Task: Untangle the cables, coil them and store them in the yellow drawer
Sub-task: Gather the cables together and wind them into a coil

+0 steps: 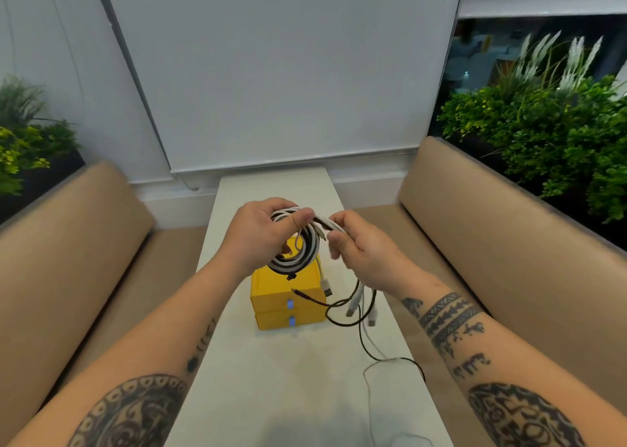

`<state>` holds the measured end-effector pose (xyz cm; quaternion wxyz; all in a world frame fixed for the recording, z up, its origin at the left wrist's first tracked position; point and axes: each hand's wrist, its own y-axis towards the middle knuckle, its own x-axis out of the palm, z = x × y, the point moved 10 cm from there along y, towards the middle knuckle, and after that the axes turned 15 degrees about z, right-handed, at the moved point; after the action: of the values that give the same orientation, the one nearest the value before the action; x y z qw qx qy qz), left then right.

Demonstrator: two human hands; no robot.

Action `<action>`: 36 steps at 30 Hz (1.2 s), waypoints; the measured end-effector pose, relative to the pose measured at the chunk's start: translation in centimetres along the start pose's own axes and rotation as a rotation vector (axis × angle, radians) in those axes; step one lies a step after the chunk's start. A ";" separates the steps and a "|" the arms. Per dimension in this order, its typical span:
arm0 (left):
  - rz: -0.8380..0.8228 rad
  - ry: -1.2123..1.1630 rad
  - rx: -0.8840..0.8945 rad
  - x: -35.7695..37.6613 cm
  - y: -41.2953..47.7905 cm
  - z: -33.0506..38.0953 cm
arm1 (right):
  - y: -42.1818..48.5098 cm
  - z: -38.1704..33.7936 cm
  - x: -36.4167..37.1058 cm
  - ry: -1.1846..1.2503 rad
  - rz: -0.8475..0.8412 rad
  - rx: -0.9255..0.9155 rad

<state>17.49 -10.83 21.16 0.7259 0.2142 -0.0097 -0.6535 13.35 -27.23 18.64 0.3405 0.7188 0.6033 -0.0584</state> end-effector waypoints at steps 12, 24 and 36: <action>0.055 -0.357 0.040 0.7 -2.1 1.9 | -7.1 -0.1 7.3 1.322 -0.889 1.061; 0.235 -0.525 -0.211 0.8 -1.9 -2.7 | -2.4 3.5 2.6 0.571 0.153 0.561; 0.402 -0.473 -0.284 0.0 -1.2 -3.0 | -3.1 1.7 0.7 0.235 0.490 0.234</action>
<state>17.18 -9.99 18.09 0.8404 -0.0526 -0.1288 -0.5237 11.30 -27.44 15.70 0.1872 0.8793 0.4361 0.0399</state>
